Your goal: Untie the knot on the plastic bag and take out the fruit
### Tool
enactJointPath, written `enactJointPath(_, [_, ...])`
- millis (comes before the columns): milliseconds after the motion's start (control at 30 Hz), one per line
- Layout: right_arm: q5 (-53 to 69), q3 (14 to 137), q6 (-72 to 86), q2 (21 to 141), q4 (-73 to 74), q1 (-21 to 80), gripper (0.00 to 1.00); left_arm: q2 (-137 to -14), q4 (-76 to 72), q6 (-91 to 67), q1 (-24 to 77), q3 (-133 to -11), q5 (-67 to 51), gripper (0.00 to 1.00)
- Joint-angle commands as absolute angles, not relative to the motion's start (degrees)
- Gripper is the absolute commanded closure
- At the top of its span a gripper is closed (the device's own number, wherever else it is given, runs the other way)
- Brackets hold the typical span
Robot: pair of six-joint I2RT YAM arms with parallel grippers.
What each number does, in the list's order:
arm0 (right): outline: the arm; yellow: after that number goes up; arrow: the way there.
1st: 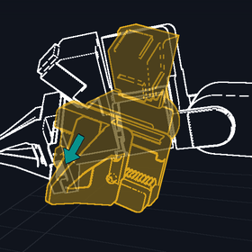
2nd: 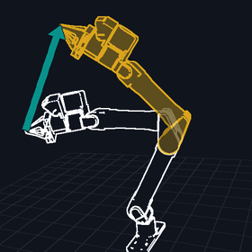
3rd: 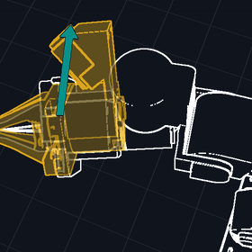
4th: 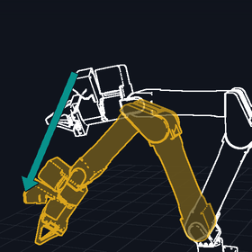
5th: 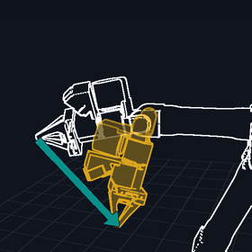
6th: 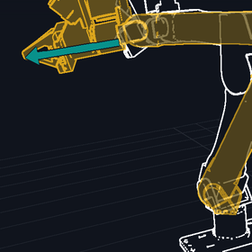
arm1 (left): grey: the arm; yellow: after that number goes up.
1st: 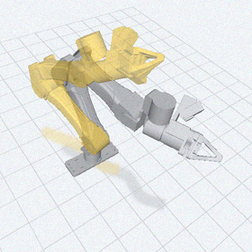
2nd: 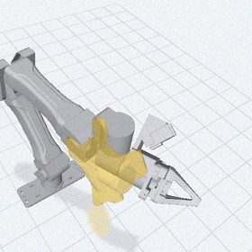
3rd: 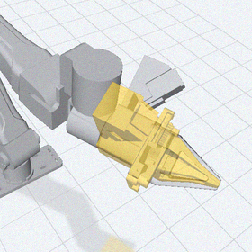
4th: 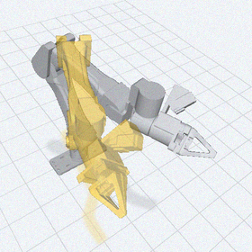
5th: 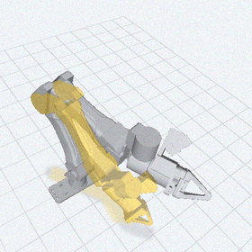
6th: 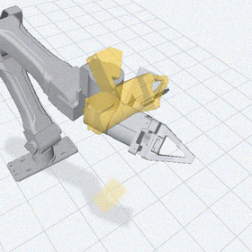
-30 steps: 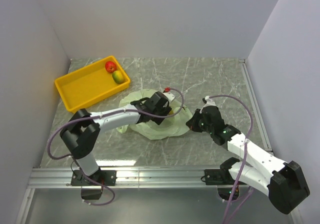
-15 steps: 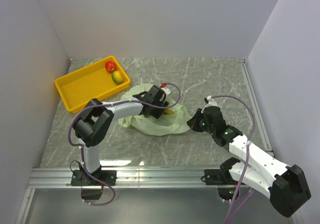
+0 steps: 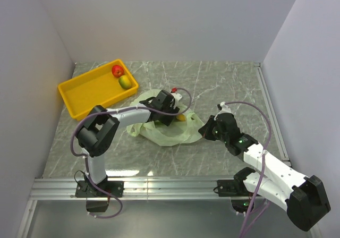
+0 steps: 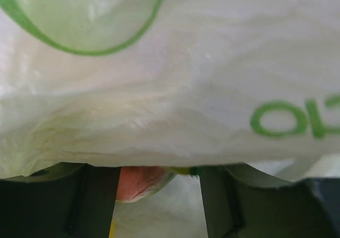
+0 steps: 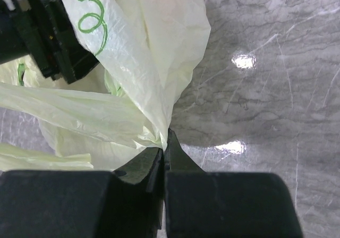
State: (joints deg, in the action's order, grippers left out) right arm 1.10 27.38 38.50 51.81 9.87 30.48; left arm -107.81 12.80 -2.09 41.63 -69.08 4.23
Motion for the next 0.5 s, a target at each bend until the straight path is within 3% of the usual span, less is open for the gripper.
enactJointPath(0, [0.09, 28.83, 38.76, 50.89, 8.97, 30.15, 1.0, -104.25, 14.85, -5.36, 41.75, -66.1, -1.67, 0.82])
enactJointPath(167, [0.09, 29.0, 38.58, 50.8, 8.88, 30.23, 1.0, -96.7, 16.34, -6.94, 41.84, -62.93, -3.16, 0.99])
enactJointPath(467, [0.09, 29.0, 38.85, 51.15, 8.53, 30.15, 1.0, -82.73, 18.11, -5.45, 41.92, -60.3, -11.15, 0.99])
